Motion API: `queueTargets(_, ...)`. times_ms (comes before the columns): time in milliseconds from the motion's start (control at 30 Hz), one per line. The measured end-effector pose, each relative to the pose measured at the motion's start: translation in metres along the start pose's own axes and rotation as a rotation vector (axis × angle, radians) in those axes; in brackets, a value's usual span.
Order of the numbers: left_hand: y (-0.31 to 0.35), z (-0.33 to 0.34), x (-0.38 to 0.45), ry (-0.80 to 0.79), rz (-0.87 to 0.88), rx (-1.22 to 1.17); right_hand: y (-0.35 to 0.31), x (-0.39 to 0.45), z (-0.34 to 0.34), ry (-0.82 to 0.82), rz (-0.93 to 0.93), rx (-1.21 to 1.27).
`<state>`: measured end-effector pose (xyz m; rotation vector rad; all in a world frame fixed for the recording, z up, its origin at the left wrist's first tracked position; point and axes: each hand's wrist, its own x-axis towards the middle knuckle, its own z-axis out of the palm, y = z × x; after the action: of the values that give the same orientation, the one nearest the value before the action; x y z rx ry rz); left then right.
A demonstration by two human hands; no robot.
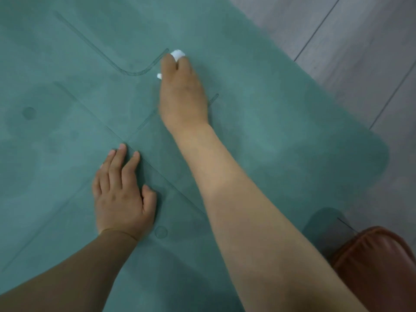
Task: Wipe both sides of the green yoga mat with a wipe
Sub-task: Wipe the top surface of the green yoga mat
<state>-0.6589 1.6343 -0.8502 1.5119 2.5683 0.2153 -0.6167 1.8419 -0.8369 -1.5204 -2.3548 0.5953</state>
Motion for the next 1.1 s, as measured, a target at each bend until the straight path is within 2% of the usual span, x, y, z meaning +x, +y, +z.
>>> queueTargets(67,-0.001,0.000,0.001,-0.001,-0.010,-0.005,0.032,-0.033,-0.014,0.000,0.078,-0.019)
queueTargets(200,-0.001,0.001,0.000,0.000,-0.007,-0.013,0.100,-0.173,-0.073,0.097,0.590,-0.031)
queueTargets(267,-0.001,0.002,0.000,0.003,-0.005,-0.011,0.104,-0.218,-0.089,0.154,0.820,0.012)
queueTargets(333,-0.001,0.002,0.000,0.014,-0.004,-0.020,0.088,-0.210,-0.077,0.199,0.877,-0.016)
queueTargets(367,-0.001,0.002,-0.001,0.018,-0.002,-0.020,0.078,-0.192,-0.055,0.219,0.828,-0.027)
queueTargets(400,0.000,0.002,0.000,0.022,0.002,-0.018,0.068,-0.165,-0.020,0.161,0.737,-0.022)
queueTargets(467,0.000,0.002,0.001,0.023,0.005,-0.008,0.060,-0.114,0.062,0.014,0.460,-0.065)
queueTargets(500,-0.001,0.002,0.001,0.020,0.003,-0.002,0.045,-0.085,0.092,0.020,0.357,-0.125)
queueTargets(533,-0.001,0.002,0.000,0.014,-0.002,-0.001,0.025,-0.057,0.101,0.005,0.279,-0.107)
queueTargets(600,-0.001,0.003,0.000,0.016,-0.007,-0.003,-0.003,-0.042,0.049,-0.047,0.119,-0.105)
queueTargets(633,-0.001,0.003,0.000,0.018,-0.007,0.000,-0.004,-0.054,0.018,0.034,0.109,-0.040)
queueTargets(700,-0.001,0.002,-0.001,0.011,-0.009,-0.009,0.024,-0.110,-0.036,0.109,0.249,0.056)
queueTargets(833,-0.001,0.004,-0.001,0.006,-0.011,-0.015,0.105,-0.225,-0.092,-0.026,0.704,-0.016)
queueTargets(867,-0.001,0.004,-0.001,0.004,-0.011,-0.013,0.109,-0.234,-0.098,-0.023,0.795,-0.032)
queueTargets(933,-0.002,0.004,-0.001,0.002,-0.005,-0.013,0.093,-0.223,-0.087,0.088,0.851,-0.043)
queueTargets(1000,-0.003,0.003,-0.001,0.000,-0.005,-0.009,0.049,-0.175,-0.054,0.179,0.741,0.021)
queueTargets(1033,-0.001,0.002,0.000,0.001,-0.007,-0.008,0.024,-0.148,-0.032,0.183,0.604,0.054)
queueTargets(1100,0.006,-0.004,0.004,-0.015,-0.060,-0.037,-0.033,-0.094,0.002,0.054,0.270,0.036)
